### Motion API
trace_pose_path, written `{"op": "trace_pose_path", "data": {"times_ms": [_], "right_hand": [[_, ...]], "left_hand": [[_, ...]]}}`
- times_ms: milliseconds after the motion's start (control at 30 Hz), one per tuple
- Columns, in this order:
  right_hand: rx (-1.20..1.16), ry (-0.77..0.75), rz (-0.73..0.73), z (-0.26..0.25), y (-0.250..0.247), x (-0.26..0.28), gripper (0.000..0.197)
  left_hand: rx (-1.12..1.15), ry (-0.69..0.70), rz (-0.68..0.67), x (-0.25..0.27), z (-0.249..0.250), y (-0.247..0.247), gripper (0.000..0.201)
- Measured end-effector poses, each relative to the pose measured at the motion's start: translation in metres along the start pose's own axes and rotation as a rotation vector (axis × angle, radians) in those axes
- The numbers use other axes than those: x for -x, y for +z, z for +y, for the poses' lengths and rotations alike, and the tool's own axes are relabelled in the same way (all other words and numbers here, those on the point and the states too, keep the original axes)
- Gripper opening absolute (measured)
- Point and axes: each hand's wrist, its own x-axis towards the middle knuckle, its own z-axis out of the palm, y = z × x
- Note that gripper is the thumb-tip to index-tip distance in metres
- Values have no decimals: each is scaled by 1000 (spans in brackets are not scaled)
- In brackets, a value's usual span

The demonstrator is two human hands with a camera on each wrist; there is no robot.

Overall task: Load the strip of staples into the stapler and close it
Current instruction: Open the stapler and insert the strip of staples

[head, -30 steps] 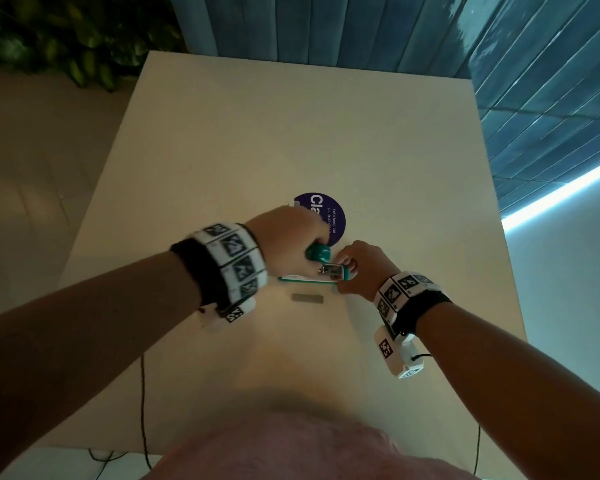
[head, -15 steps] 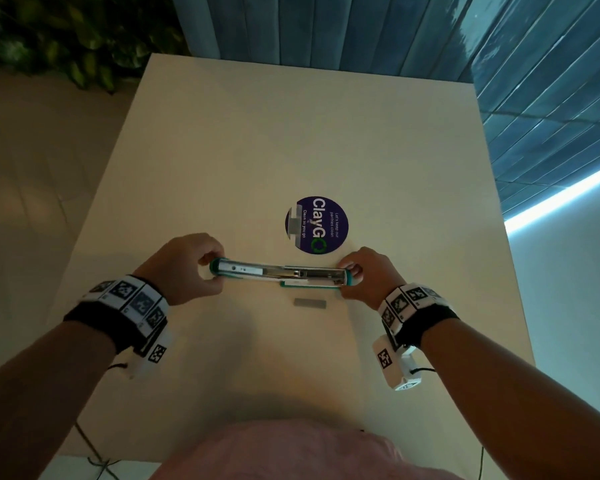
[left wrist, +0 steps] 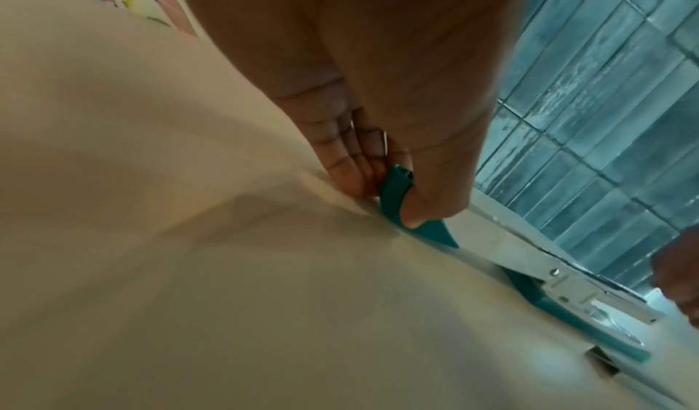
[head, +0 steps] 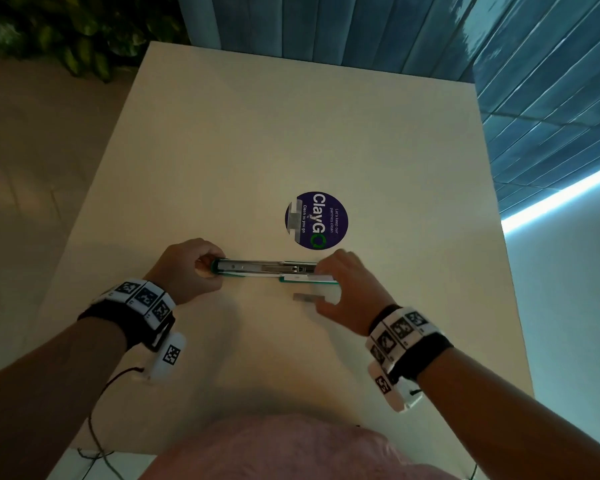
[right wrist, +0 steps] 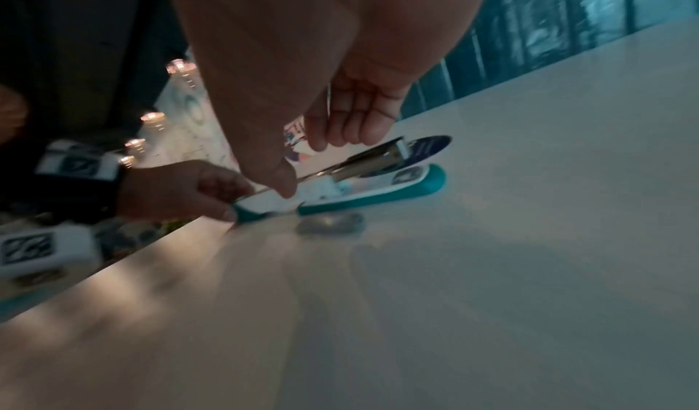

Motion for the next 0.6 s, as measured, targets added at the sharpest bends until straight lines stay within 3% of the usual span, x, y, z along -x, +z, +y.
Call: {"op": "trace_pose_path", "data": {"times_ms": [133,333,500,600], "right_hand": [[160,-40,-129,-10,24,7,41],[228,-63,-77,-5,35,5,20],[184,-47,-106,-7,31,2,22],[151,-120,-71,-7,20,4,12]], "left_hand": [[29,-1,43,2,-4,5,50],[13,17,66,2,-10,8,49],[19,36,92,2,-10,11,36],[30,23,86,1,-10,10,38]]}}
